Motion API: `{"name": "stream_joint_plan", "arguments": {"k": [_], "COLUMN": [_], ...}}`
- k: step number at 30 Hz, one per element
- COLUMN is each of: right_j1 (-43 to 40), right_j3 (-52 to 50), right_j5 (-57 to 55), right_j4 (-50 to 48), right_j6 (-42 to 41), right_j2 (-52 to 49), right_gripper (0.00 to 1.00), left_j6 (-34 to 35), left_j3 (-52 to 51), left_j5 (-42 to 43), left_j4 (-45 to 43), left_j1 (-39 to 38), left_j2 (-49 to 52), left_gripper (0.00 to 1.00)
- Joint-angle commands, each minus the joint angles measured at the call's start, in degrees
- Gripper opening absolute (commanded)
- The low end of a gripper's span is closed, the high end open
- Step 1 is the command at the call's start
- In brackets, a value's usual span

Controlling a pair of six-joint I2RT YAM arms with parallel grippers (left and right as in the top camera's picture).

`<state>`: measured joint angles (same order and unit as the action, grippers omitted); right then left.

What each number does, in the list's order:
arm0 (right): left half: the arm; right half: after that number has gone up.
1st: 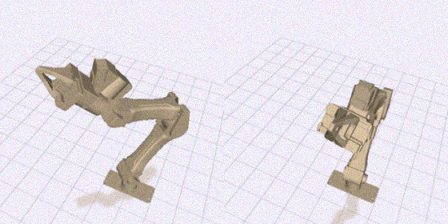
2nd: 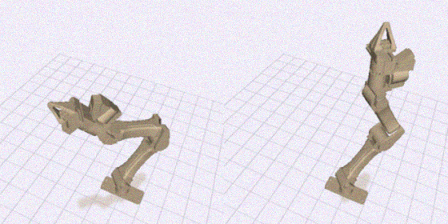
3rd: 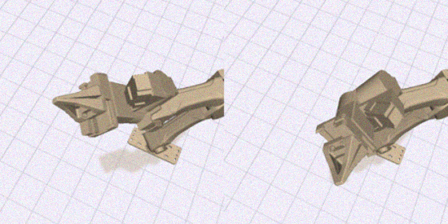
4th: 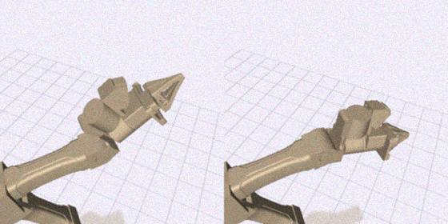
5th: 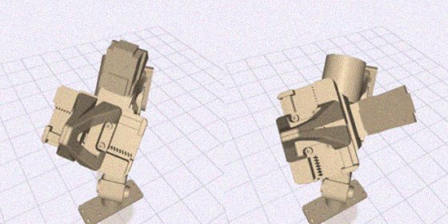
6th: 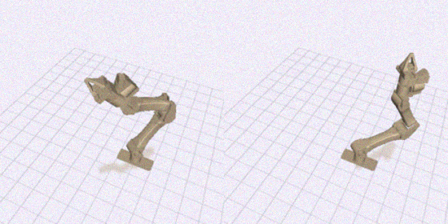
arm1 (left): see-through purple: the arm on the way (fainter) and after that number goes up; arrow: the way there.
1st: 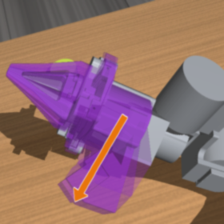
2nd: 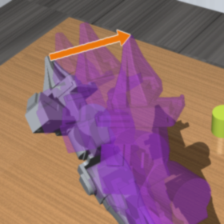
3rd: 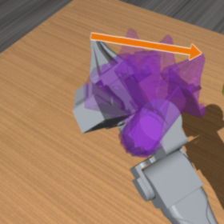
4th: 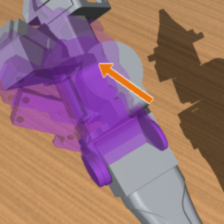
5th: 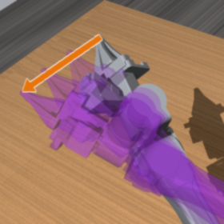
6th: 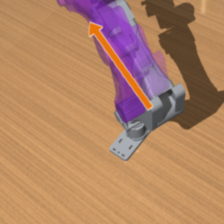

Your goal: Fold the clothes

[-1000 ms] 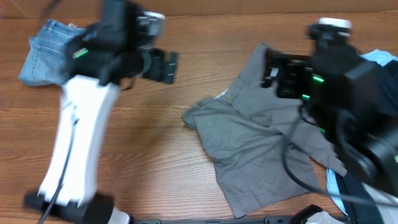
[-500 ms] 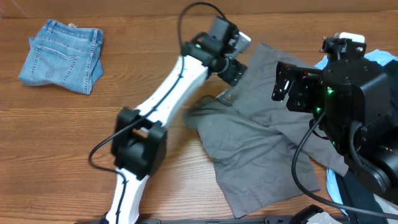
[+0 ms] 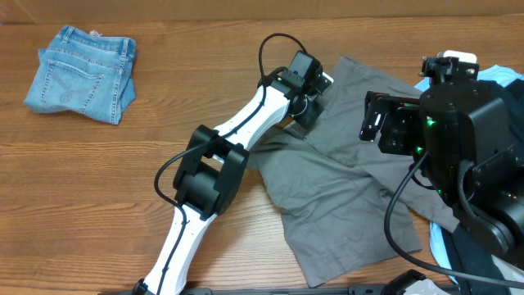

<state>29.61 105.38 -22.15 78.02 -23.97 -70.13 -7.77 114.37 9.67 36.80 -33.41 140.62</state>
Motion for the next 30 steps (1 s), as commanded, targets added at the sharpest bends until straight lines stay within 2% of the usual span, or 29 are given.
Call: {"name": "stream_joint_plan", "arguments": {"k": [1, 4, 7, 12, 15, 22, 23, 25, 27, 29, 30], "right_j1": [-0.22, -0.22, -0.22, -0.22, -0.22, -0.22, -0.22, -0.22, -0.24, -0.37, -0.68], "right_j3": [0.72, 0.72, 0.72, 0.72, 0.72, 0.72, 0.72, 0.72, 0.72, 0.72, 0.72], "right_j5": [0.33, 0.33, 0.33, 0.33, 0.35, 0.42, 0.48, 0.81, 0.76, 0.81, 0.81], "right_j4": [-0.09, -0.11, -0.22, -0.15, -0.07, 0.79, 0.85, 1.01, 1.46, 2.21, 2.89], "right_j6": [-0.35, -0.35, -0.35, -0.35, -0.35, -0.35, -0.35, -0.57, -1.79, -3.74, -5.20], "right_j2": [0.26, 0.26, 0.26, 0.26, 0.26, -0.09, -0.26, -0.90, -1.88, -3.32, -4.13], "right_gripper": [0.98, 0.98, 0.98, 0.98, 0.98, 0.98, 0.98, 0.98, 1.00, 1.00, 1.00], "left_j6": [-0.35, -0.35, -1.29, 0.04, 3.45, 7.45, 7.76, 7.82, 7.82, 7.80, 7.80], "left_j3": [-0.07, -0.07, -0.04, 1.16, 1.92, 2.23, 2.23, 2.23, 2.23, 2.23, 2.23], "left_j5": [0.94, 0.90, -3.65, -24.33, -32.15, -31.85, -31.12, -28.46, -25.83, -23.12, -22.56], "left_j4": [0.66, 0.87, 1.99, 3.93, 4.92, 7.61, 7.96, 8.50, 9.51, 11.02, 11.78], "left_j1": [-0.39, -0.37, -0.07, 3.23, 7.61, 20.65, 22.23, 25.22, 27.30, 28.89, 29.42], "left_j2": [1.57, 1.57, 1.55, 0.55, -0.94, -7.43, -8.68, -11.45, -13.99, -16.81, -18.16], "left_gripper": [0.32, 0.04, 0.04, 0.04, 0.04, 0.04, 0.05, 0.18, 0.25, 0.39, 0.42]}}
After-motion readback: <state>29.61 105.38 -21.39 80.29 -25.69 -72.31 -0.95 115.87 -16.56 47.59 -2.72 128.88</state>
